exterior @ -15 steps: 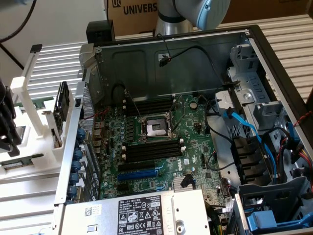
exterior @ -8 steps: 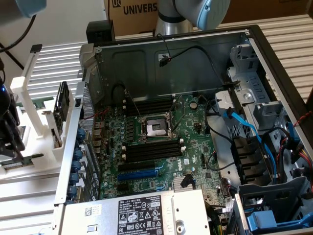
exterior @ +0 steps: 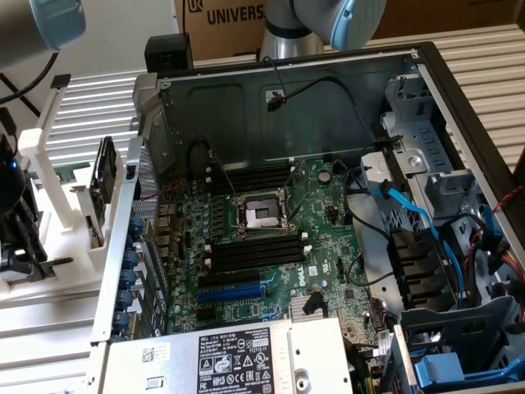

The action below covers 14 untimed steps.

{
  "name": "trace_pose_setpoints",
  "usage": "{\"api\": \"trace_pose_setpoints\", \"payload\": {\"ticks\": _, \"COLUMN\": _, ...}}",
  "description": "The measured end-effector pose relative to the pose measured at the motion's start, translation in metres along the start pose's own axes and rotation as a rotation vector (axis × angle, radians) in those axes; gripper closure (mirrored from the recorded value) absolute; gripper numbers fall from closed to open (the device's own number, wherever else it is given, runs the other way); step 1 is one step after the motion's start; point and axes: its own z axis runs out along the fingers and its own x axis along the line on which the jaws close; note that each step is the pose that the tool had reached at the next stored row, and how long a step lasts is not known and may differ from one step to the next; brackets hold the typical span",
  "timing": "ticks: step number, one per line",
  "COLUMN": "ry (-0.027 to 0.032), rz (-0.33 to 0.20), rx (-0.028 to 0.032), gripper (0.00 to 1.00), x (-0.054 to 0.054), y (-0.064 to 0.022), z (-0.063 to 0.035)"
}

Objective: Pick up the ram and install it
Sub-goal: 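Pick up the ram and move it above insertion slot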

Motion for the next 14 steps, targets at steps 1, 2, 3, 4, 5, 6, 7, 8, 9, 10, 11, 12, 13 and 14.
{"api": "trace_pose_setpoints", "payload": {"ticks": 1, "ry": 0.0, "rz": 0.0, "rx": -0.0001, "gripper": 0.67, "x": 0.0, "y": 0.0, "z": 0.0}}
{"api": "trace_pose_setpoints", "payload": {"ticks": 2, "ry": 0.0, "rz": 0.0, "rx": -0.0001, "gripper": 0.67, "x": 0.0, "y": 0.0, "z": 0.0}}
{"api": "trace_pose_setpoints", "payload": {"ticks": 3, "ry": 0.0, "rz": 0.0, "rx": -0.0001, "gripper": 0.67, "x": 0.0, "y": 0.0, "z": 0.0}}
{"api": "trace_pose_setpoints", "payload": {"ticks": 4, "ry": 0.0, "rz": 0.0, "rx": 0.0, "gripper": 0.67, "x": 0.0, "y": 0.0, "z": 0.0001}}
{"api": "trace_pose_setpoints", "payload": {"ticks": 5, "ry": -0.0001, "rz": 0.0, "rx": 0.0, "gripper": 0.67, "x": 0.0, "y": 0.0, "z": 0.0001}}
{"api": "trace_pose_setpoints", "payload": {"ticks": 6, "ry": -0.0001, "rz": 0.0, "rx": 0.0, "gripper": 0.67, "x": 0.0, "y": 0.0, "z": 0.0001}}
{"api": "trace_pose_setpoints", "payload": {"ticks": 7, "ry": -0.0001, "rz": 0.0, "rx": 0.0001, "gripper": 0.67, "x": 0.0, "y": 0.0, "z": 0.0001}}
{"api": "trace_pose_setpoints", "payload": {"ticks": 8, "ry": -0.0001, "rz": 0.0, "rx": 0.0001, "gripper": 0.67, "x": 0.0, "y": 0.0, "z": 0.0001}}
{"api": "trace_pose_setpoints", "payload": {"ticks": 9, "ry": -0.0001, "rz": 0.0, "rx": 0.0001, "gripper": 0.67, "x": 0.0, "y": 0.0, "z": 0.0001}}
{"api": "trace_pose_setpoints", "payload": {"ticks": 10, "ry": -0.0001, "rz": 0.0, "rx": 0.0001, "gripper": 0.67, "x": 0.0, "y": -0.0001, "z": 0.0002}}
{"api": "trace_pose_setpoints", "payload": {"ticks": 11, "ry": -0.0001, "rz": 0.0, "rx": 0.0001, "gripper": 0.76, "x": 0.0, "y": 0.0, "z": 0.0001}}
{"api": "trace_pose_setpoints", "payload": {"ticks": 12, "ry": -0.0002, "rz": 0.0, "rx": 0.0001, "gripper": 0.76, "x": 0.0, "y": 0.0, "z": 0.0001}}
{"api": "trace_pose_setpoints", "payload": {"ticks": 13, "ry": -0.0001, "rz": 0.0, "rx": 0.0001, "gripper": 0.76, "x": 0.0, "y": 0.0, "z": 0.0001}}
{"api": "trace_pose_setpoints", "payload": {"ticks": 14, "ry": -0.0001, "rz": 0.0, "rx": 0.0001, "gripper": 0.83, "x": 0.0, "y": -0.0001, "z": 0.0001}}
